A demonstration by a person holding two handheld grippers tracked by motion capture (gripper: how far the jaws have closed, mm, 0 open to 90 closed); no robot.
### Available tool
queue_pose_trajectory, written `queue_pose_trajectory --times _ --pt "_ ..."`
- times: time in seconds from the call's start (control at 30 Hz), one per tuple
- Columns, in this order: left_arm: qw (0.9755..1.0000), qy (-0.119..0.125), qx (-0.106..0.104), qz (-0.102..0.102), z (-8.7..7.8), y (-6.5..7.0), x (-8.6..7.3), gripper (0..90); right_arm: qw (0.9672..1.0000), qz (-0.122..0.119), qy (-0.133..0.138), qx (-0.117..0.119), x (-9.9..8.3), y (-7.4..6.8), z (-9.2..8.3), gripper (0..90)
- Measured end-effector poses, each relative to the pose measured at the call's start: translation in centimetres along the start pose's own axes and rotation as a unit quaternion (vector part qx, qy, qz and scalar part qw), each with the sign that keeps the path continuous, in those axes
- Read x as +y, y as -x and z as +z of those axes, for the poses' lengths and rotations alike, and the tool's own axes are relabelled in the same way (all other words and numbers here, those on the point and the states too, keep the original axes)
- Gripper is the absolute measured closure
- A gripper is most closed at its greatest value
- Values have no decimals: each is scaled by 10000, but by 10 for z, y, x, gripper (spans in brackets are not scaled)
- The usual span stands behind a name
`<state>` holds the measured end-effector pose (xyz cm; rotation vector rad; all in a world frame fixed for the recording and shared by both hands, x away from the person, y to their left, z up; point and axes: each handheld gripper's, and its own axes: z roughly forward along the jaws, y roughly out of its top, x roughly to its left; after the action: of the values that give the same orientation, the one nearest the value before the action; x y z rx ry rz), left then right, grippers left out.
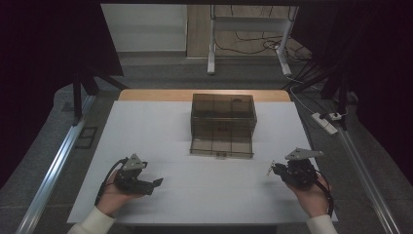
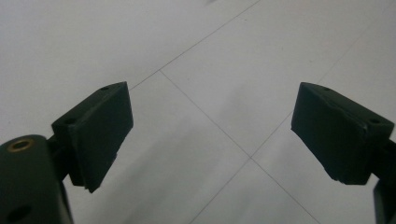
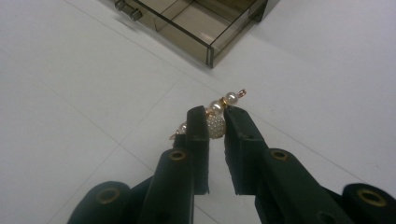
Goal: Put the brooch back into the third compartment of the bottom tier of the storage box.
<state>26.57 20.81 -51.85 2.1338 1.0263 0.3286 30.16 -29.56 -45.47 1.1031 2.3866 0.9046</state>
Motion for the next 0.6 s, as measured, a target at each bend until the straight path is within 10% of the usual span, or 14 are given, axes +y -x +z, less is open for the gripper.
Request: queue_pose_trajectory --times 0.6 --pt "10000 -28 8 -10 2 0 0 122 9999 -71 116 39 11 -1 0 795"
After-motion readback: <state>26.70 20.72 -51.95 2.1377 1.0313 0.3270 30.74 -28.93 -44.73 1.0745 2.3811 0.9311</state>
